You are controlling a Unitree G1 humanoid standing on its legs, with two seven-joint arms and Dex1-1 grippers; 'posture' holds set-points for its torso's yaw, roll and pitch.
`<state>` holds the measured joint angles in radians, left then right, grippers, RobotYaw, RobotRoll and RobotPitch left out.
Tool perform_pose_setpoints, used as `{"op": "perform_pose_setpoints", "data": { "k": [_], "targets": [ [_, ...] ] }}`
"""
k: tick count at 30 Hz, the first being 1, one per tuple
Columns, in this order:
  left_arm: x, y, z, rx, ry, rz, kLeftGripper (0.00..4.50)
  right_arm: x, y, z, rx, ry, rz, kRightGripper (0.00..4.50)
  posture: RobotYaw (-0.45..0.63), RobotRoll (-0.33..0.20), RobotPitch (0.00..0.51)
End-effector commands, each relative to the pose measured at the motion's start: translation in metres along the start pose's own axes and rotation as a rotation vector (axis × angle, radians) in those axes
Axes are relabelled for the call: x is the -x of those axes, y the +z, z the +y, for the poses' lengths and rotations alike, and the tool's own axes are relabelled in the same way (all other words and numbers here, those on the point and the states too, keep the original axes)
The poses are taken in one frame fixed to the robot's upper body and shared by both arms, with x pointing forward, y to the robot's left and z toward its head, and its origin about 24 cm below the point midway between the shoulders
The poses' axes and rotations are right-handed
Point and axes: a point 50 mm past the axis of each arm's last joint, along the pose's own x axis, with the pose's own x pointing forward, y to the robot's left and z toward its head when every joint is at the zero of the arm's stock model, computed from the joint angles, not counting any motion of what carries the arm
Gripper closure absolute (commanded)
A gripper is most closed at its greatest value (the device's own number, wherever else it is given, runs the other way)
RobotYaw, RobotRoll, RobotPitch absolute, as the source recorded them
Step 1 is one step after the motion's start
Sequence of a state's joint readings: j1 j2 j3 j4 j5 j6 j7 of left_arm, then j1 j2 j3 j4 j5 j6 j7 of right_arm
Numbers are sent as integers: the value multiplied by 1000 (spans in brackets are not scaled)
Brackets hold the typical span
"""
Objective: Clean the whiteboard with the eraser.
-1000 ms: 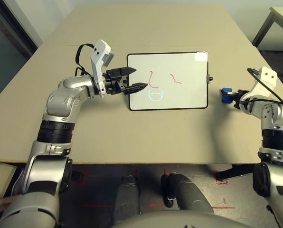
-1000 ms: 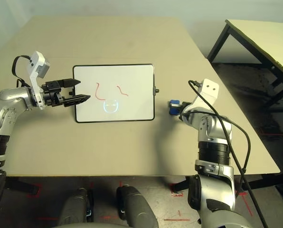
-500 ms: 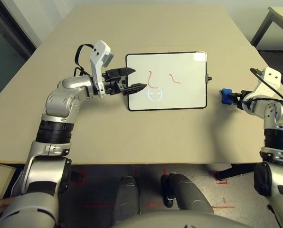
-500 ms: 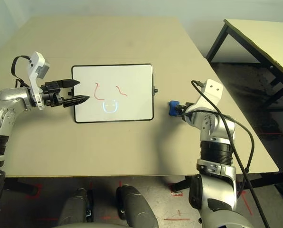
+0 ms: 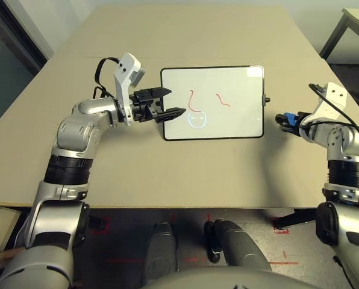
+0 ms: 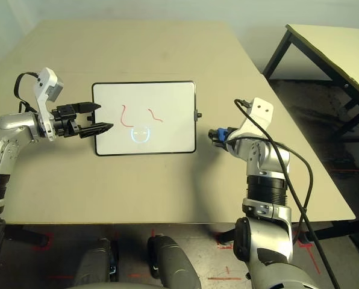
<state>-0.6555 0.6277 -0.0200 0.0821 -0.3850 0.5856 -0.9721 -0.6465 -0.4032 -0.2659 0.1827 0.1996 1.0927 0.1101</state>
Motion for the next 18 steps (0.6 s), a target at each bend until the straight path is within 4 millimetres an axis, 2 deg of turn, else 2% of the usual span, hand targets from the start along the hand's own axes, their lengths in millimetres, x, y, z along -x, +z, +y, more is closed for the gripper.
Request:
{"op": "perform_pose_setpoints", "data": {
  "k": [1,5,8,17,18],
  "targets": [
    [2,-2,-2,4,1,8,0,-3,-7,-3,11,-17,21,18,-96,0,108],
    [2,-2,-2,7,-1,8,0,-5,-7,-1,45,-18,19,18,-93,0,112],
    [3,-3,-2,10,-1,8,0,-7,-9,1,62,-17,24,605,-90,0,115],
    [5,-5,-1,17,7,9,0,-6,-6,0,75,-30,15,3602,-84,0,117],
    [5,-6,-1,18,8,9,0,-6,-6,-1,75,-32,14,3791,-84,0,117]
  ]
}}
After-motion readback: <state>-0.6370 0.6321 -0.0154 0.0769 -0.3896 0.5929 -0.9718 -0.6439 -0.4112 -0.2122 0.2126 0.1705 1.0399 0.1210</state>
